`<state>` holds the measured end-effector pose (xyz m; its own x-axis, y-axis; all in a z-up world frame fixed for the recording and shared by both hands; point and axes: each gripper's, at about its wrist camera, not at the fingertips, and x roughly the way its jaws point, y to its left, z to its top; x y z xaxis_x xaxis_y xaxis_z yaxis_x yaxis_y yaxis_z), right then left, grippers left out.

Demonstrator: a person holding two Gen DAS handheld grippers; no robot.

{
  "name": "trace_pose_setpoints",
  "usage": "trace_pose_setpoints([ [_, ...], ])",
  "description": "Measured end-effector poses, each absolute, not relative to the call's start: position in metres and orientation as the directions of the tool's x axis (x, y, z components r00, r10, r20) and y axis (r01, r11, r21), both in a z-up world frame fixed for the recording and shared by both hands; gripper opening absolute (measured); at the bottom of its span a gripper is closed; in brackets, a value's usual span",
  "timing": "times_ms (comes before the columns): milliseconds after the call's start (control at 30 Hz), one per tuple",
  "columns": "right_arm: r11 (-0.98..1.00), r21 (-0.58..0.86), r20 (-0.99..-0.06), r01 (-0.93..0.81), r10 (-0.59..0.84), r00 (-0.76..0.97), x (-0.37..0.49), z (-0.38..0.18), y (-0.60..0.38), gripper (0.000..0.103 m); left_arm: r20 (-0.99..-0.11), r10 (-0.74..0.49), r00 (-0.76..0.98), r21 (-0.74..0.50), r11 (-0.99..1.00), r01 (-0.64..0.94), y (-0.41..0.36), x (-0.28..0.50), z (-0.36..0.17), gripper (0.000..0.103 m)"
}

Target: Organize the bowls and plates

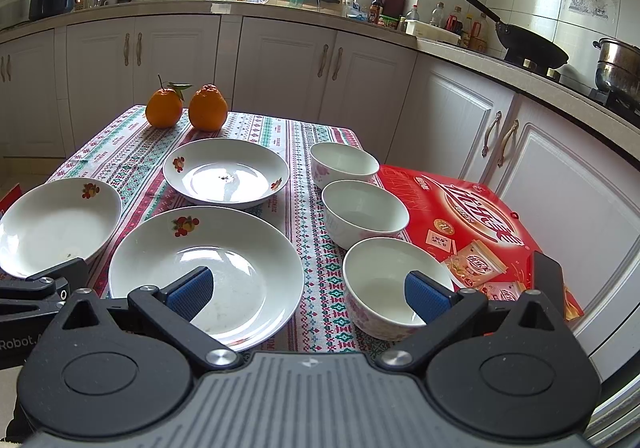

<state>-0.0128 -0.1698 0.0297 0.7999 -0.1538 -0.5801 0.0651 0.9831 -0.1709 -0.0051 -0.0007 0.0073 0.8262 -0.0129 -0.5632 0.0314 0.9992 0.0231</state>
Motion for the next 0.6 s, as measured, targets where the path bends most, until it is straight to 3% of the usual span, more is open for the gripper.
trace_pose_setpoints([
  [600, 0.981, -0.181, -0.581, 0.064, -0.159, 0.798, -0.0103, 0.0303, -0.1694, 0.103, -0.562, -0.015, 0.827, 0.024, 0.999, 0.035, -0.0017, -0.0052, 0.0119, 0.102],
])
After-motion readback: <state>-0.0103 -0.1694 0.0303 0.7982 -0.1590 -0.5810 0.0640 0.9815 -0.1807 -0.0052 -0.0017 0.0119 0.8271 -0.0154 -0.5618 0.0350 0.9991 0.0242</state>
